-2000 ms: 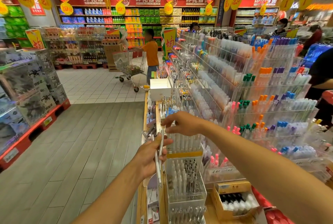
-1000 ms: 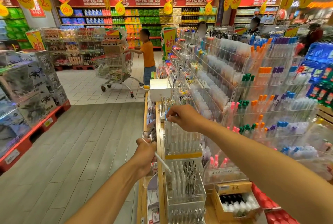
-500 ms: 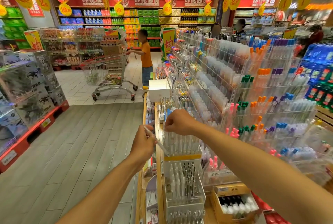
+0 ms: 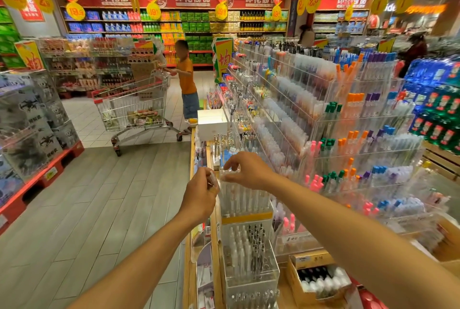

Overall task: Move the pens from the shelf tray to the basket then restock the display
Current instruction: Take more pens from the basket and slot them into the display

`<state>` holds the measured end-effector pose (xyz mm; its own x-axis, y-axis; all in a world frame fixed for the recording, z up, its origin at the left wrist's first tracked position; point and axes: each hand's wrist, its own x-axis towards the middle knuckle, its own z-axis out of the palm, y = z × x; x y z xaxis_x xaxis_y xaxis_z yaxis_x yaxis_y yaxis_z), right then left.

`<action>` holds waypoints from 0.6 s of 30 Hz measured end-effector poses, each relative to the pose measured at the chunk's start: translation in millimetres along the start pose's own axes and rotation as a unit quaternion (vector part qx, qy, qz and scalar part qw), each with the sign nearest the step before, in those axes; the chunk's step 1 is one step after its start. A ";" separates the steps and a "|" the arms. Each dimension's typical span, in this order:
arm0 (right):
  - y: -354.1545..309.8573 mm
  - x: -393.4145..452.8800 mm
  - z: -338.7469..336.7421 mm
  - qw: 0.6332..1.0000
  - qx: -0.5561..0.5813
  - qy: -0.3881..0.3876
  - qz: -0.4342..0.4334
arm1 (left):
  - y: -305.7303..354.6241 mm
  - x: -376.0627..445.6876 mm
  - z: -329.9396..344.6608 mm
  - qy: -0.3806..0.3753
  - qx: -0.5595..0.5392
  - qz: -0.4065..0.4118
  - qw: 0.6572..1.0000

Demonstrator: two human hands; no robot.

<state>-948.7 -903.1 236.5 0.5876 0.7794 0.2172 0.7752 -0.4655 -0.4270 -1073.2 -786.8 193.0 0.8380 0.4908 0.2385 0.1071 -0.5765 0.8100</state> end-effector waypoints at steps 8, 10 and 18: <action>44.7 -31.5 -7.8 0.992 0.114 0.044 0.043 | -7.2 3.8 10.2 -0.036 0.010 -0.016 0.999; 48.9 -36.1 -8.3 0.988 0.138 0.050 0.042 | -8.3 2.7 12.6 -0.041 0.004 -0.020 0.999; 51.4 -49.9 -9.2 0.951 0.277 0.099 0.090 | -14.8 3.2 12.3 -0.033 -0.008 -0.058 0.998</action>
<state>-936.1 -969.8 211.8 0.7739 0.5879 0.2355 0.4493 -0.2475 -0.8584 -1065.5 -784.7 175.2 0.8538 0.5095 0.1067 0.1979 -0.5073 0.8388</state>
